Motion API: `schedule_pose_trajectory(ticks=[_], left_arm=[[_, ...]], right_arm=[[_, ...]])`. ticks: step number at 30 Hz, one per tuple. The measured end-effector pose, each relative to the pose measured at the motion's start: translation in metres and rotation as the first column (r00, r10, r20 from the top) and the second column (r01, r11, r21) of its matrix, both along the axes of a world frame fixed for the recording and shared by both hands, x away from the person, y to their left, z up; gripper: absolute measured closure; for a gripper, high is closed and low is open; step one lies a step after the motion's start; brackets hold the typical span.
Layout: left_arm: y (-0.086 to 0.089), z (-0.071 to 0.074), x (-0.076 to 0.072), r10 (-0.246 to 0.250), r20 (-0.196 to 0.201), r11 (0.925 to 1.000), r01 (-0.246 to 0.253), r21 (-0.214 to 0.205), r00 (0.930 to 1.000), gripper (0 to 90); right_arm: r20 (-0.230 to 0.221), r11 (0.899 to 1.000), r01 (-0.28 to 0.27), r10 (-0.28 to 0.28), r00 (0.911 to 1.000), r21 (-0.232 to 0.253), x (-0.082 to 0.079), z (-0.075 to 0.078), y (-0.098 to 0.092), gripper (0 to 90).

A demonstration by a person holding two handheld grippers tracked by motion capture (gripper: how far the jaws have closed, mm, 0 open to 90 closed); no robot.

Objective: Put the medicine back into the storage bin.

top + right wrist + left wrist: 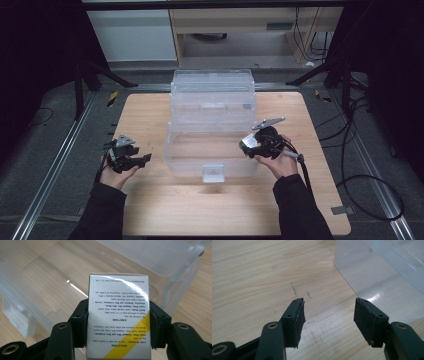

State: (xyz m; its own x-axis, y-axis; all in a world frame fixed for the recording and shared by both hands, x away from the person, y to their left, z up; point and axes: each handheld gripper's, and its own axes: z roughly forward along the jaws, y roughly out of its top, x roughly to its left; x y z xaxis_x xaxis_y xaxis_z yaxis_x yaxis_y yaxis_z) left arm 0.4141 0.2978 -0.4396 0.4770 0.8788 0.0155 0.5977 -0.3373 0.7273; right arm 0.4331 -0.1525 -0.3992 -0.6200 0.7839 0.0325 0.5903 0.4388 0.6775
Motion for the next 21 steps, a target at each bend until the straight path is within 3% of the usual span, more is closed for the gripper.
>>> schedule_pose_trajectory(ticks=[15,21], left_arm=[[-0.002,0.004,-0.002,-0.006,0.019,0.9998,0.007,-0.016,0.9998,39.1],[-0.001,0.007,-0.003,-0.004,0.031,0.9998,0.005,-0.019,0.9995,36.9]], right_arm=[[-0.046,0.999,-0.022,0.02,0.9987,-0.039,0.002,-0.018,0.005,44.4],[-0.035,0.999,-0.014,0.013,0.9993,-0.032,0.002,-0.019,0.005,43.9]])
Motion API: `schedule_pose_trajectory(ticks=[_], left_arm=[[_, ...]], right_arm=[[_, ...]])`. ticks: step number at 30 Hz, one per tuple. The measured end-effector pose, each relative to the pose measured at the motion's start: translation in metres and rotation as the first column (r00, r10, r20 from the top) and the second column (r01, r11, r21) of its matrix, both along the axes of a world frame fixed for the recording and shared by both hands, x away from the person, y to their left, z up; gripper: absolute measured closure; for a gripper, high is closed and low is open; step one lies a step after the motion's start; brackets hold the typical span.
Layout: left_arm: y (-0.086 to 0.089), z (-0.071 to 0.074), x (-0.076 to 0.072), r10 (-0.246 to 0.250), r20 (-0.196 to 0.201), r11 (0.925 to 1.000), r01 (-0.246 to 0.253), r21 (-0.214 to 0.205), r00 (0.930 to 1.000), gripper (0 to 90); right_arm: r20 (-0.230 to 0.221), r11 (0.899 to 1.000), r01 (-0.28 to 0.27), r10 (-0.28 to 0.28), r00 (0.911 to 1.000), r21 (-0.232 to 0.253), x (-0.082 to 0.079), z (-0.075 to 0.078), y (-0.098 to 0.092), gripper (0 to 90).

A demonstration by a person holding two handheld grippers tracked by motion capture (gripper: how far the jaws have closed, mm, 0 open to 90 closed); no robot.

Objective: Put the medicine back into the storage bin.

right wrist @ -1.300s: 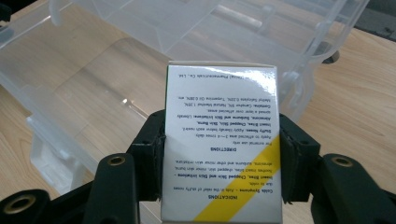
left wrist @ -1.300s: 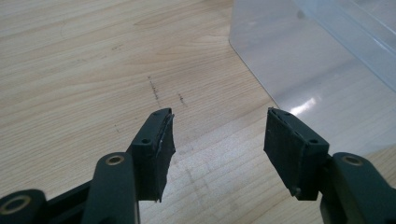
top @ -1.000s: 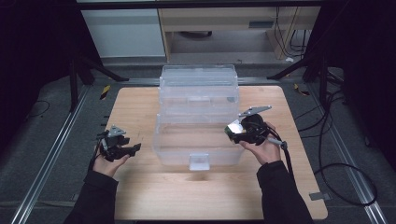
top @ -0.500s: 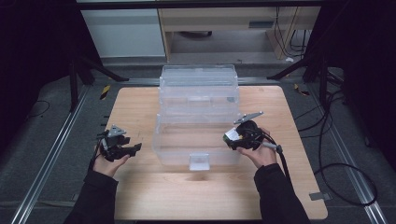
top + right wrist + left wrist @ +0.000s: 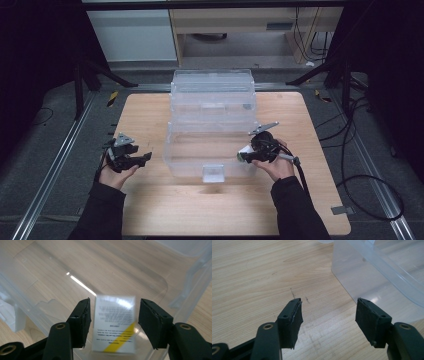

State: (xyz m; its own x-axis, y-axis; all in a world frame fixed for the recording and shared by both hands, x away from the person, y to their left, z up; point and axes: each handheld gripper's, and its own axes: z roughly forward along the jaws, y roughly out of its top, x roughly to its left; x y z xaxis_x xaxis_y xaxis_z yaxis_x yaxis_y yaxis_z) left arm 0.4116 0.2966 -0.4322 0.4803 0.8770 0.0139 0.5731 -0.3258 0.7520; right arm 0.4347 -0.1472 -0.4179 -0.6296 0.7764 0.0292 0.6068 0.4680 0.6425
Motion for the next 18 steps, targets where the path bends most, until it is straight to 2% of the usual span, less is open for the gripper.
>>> schedule_pose_trajectory(ticks=[3,7,10,18], left_arm=[[0.0,0.002,-0.001,0.0,0.008,1.0,0.0,-0.002,1.0,36.9],[-0.003,0.008,-0.003,-0.025,0.021,0.9996,0.025,-0.009,0.9995,37.8],[-0.005,0.014,-0.005,-0.048,0.036,0.9987,0.049,-0.012,0.9982,38.5],[-0.014,0.033,-0.011,-0.107,0.069,0.9937,0.109,-0.026,0.9919,41.7]], right_arm=[[0.016,1.0,0.004,-0.004,0.9999,0.003,-0.001,0.004,-0.001,43.7],[0.069,0.999,-0.004,0.001,0.9976,0.05,-0.005,0.013,-0.005,42.7],[0.096,0.998,-0.001,-0.006,0.9954,0.066,-0.008,0.019,-0.009,41.3],[0.161,0.993,0.052,-0.069,0.9846,0.108,-0.016,0.035,-0.032,36.1]])
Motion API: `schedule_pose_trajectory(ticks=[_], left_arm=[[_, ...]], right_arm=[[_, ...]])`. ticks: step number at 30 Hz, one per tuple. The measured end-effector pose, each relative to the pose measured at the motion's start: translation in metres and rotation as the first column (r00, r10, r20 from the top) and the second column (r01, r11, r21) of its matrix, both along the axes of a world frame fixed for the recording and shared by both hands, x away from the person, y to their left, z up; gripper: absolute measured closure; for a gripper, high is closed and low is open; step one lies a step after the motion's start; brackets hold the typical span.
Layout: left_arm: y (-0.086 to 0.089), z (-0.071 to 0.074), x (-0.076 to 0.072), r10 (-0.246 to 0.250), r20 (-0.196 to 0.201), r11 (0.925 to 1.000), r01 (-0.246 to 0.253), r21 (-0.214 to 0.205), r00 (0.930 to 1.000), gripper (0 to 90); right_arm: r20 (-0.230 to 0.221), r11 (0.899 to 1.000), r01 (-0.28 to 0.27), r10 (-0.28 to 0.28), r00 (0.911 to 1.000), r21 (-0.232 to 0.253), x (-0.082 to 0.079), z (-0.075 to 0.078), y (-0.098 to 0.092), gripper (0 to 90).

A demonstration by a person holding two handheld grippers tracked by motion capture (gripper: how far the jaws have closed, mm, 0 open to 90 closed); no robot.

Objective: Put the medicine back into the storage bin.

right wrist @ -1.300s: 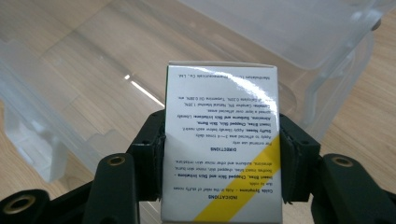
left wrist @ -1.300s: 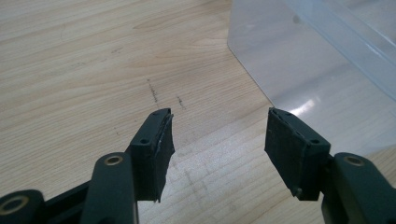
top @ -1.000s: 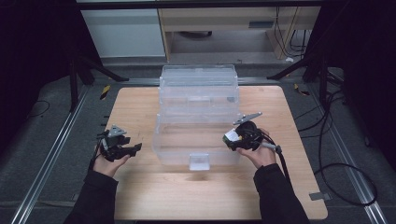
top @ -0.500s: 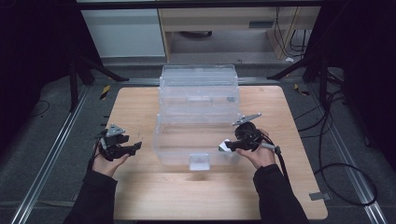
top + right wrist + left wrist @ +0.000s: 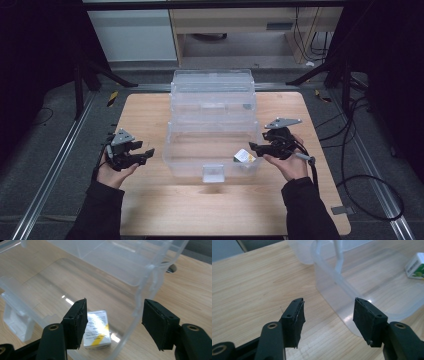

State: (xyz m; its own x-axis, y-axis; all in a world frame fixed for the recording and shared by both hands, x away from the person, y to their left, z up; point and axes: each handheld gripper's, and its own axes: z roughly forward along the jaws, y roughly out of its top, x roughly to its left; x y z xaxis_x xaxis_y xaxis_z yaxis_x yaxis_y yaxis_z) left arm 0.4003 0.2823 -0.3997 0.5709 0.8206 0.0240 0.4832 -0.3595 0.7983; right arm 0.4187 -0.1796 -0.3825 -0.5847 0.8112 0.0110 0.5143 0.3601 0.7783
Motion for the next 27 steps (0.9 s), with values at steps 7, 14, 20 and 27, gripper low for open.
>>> schedule_pose_trajectory(ticks=[7,14,20,27], left_arm=[[-0.022,0.015,-0.002,-0.089,0.006,0.9957,0.089,0.026,0.996,42.4],[-0.051,0.023,0.002,-0.195,-0.011,0.9796,0.195,0.049,0.9808,42.3],[-0.072,0.027,0.004,-0.272,-0.02,0.9592,0.273,0.074,0.962,42.4],[-0.099,0.032,0.007,-0.356,-0.039,0.9283,0.358,0.101,0.9337,42.3]], right_arm=[[0.026,0.997,0.083,-0.083,0.9962,0.007,-0.005,-0.004,-0.03,28.6],[0.024,0.989,0.148,-0.148,0.9886,0.003,-0.009,-0.015,-0.057,24.9],[0.027,0.984,0.18,-0.18,0.9832,-0.004,-0.01,-0.023,-0.074,23.9],[0.012,0.981,0.193,-0.193,0.9811,-0.023,-0.011,-0.036,-0.083,23.0]])
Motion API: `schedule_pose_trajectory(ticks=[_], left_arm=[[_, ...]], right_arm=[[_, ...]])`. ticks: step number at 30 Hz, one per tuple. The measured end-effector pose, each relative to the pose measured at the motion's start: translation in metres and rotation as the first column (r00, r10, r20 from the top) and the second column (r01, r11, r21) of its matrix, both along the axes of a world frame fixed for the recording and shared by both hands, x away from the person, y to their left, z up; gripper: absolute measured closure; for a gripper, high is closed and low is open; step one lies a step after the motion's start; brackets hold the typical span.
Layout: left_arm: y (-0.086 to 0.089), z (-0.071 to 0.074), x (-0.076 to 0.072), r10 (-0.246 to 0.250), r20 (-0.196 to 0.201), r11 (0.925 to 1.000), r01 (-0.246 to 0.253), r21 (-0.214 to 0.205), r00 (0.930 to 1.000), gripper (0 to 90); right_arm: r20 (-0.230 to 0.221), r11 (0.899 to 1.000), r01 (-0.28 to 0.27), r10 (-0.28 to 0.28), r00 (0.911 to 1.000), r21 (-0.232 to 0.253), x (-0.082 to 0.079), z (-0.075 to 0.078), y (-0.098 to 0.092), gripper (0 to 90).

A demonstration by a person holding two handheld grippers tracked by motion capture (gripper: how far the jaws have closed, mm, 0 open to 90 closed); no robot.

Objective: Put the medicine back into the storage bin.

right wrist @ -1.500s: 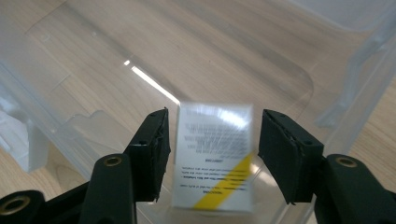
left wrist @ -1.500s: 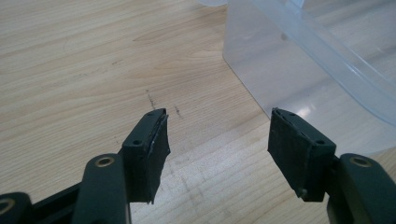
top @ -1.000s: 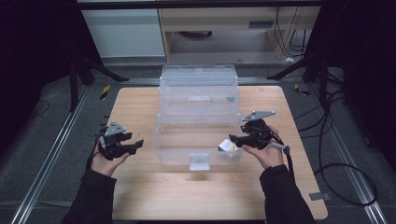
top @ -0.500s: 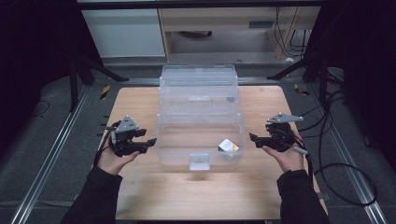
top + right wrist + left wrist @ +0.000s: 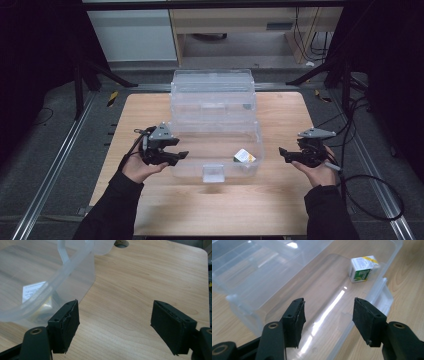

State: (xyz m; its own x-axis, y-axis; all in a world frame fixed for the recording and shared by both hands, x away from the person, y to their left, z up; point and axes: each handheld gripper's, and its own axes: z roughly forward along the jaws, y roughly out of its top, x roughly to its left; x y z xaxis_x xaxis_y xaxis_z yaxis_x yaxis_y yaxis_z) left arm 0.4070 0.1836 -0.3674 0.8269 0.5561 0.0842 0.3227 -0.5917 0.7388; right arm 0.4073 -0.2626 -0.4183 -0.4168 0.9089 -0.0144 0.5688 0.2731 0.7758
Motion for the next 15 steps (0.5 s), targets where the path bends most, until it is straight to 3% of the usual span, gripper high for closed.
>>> schedule_pose_trajectory(ticks=[9,15], left_arm=[[-0.031,-0.003,0.006,-0.096,-0.03,0.9926,0.098,0.071,0.9949,42.3],[-0.047,-0.006,0.009,-0.158,-0.071,0.9786,0.165,0.122,0.985,42.4]], right_arm=[[-0.021,1.0,0.005,-0.005,0.9998,-0.019,-0.003,-0.012,-0.009,22.8],[-0.039,0.999,-0.004,0.003,0.9992,-0.033,-0.004,-0.021,-0.013,22.7]])
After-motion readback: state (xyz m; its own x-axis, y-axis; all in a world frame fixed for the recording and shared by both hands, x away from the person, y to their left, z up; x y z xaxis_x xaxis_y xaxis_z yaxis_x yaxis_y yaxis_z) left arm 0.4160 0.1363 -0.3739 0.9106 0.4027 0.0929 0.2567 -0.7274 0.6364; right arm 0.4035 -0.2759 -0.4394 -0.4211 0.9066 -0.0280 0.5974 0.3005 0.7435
